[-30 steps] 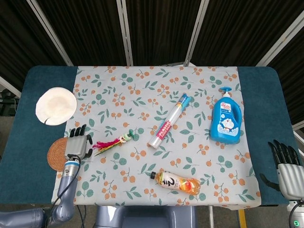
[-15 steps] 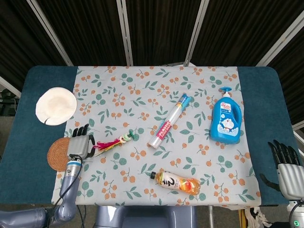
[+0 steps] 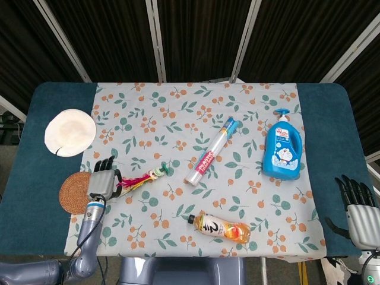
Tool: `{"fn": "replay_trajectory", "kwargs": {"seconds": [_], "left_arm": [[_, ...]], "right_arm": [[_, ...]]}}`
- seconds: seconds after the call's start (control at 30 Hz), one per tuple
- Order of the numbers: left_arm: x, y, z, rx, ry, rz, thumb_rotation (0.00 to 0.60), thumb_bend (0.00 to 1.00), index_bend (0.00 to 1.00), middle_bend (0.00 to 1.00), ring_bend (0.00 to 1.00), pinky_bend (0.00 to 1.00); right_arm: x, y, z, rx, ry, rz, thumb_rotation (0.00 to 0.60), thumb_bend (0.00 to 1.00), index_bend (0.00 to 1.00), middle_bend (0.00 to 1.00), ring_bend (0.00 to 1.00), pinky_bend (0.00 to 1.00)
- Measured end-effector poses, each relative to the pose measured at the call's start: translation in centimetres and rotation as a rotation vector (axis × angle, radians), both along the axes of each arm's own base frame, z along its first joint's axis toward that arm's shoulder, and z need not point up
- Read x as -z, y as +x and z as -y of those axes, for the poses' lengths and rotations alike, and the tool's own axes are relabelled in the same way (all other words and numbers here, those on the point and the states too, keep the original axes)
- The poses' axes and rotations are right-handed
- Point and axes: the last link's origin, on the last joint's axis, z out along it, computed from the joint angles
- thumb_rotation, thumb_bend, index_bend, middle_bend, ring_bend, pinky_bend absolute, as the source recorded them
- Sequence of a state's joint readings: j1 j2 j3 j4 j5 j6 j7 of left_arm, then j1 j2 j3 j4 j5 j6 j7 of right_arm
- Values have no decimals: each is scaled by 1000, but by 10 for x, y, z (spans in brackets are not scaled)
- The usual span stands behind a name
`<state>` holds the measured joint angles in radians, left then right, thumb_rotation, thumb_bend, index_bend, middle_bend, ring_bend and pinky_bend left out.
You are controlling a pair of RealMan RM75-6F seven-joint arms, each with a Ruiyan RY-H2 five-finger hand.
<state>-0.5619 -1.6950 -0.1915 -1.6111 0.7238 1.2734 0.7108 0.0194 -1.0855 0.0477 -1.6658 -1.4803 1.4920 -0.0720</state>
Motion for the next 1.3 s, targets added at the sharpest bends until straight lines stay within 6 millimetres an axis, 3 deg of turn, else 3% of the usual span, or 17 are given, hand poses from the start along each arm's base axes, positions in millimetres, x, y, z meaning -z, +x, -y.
{"fn": "replay_trajectory", "kwargs": {"seconds": [0.23,0.87,1.07,1.3], "left_arm": [[2,1,2,1,-5,5,600,487,550,0,0,0],[-3,7,1,33,6,8,600,524,559,0,0,0],[-14,20,-2,87,31,13,600,525,567,0,0,0],[-38,48,-11,206,98,8,600,524,570,0,0,0]], "right_arm": [[0,0,0,-1,-3,-2,600,124,0,0,0,0],[0,0,0,-1,-3,-2,600,124,0,0,0,0],[0,0,0,1,-3,-3,600,124,0,0,0,0],[0,0,0,1,-4,-5,600,124,0,0,0,0]]}}
